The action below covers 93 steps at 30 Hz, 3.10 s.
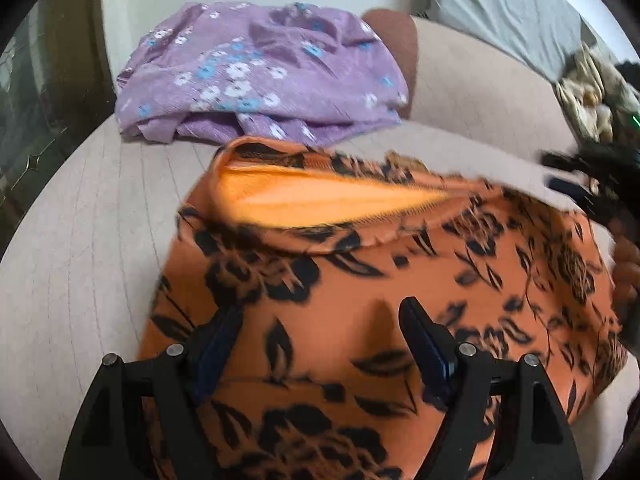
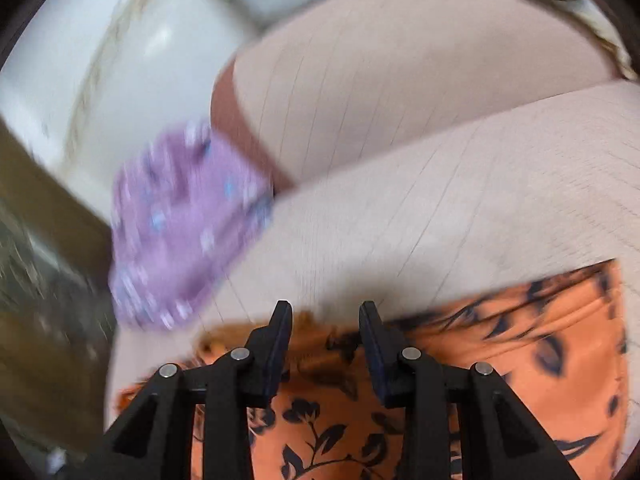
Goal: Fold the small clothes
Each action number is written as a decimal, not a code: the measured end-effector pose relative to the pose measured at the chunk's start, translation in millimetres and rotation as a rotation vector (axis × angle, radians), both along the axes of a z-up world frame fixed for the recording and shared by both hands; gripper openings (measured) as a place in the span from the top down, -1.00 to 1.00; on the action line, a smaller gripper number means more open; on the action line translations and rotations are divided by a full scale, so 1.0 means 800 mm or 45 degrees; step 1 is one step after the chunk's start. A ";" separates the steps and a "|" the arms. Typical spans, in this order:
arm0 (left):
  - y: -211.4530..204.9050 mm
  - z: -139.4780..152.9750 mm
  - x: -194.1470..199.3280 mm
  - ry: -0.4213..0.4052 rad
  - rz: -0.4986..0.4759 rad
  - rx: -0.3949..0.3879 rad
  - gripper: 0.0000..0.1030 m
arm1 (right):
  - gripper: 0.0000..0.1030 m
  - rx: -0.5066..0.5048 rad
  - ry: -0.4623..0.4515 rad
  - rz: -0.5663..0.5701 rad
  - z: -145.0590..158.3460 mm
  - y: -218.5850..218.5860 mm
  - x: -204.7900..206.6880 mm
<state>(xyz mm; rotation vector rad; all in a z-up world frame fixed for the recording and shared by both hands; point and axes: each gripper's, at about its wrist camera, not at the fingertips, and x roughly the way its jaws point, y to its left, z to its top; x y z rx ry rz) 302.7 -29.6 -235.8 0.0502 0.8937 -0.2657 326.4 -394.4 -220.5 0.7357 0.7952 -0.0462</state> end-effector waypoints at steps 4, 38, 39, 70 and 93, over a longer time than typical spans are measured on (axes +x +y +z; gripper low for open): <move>0.016 0.002 0.024 0.038 0.034 -0.065 -0.57 | 0.27 -0.026 0.025 -0.032 0.011 -0.028 -0.075; -0.035 0.046 -0.061 0.114 -0.053 0.252 -0.61 | 0.22 -0.053 0.155 0.139 0.028 0.015 -0.247; -0.032 0.059 -0.072 0.066 -0.056 0.247 -0.61 | 0.22 -0.063 0.124 0.124 0.037 0.012 -0.255; 0.025 0.043 -0.091 -0.203 0.111 0.195 -0.69 | 0.22 -0.117 0.272 0.152 -0.014 0.062 -0.201; 0.013 0.010 -0.087 -0.141 0.118 0.265 -0.69 | 0.22 -0.192 0.277 0.149 -0.013 0.064 -0.213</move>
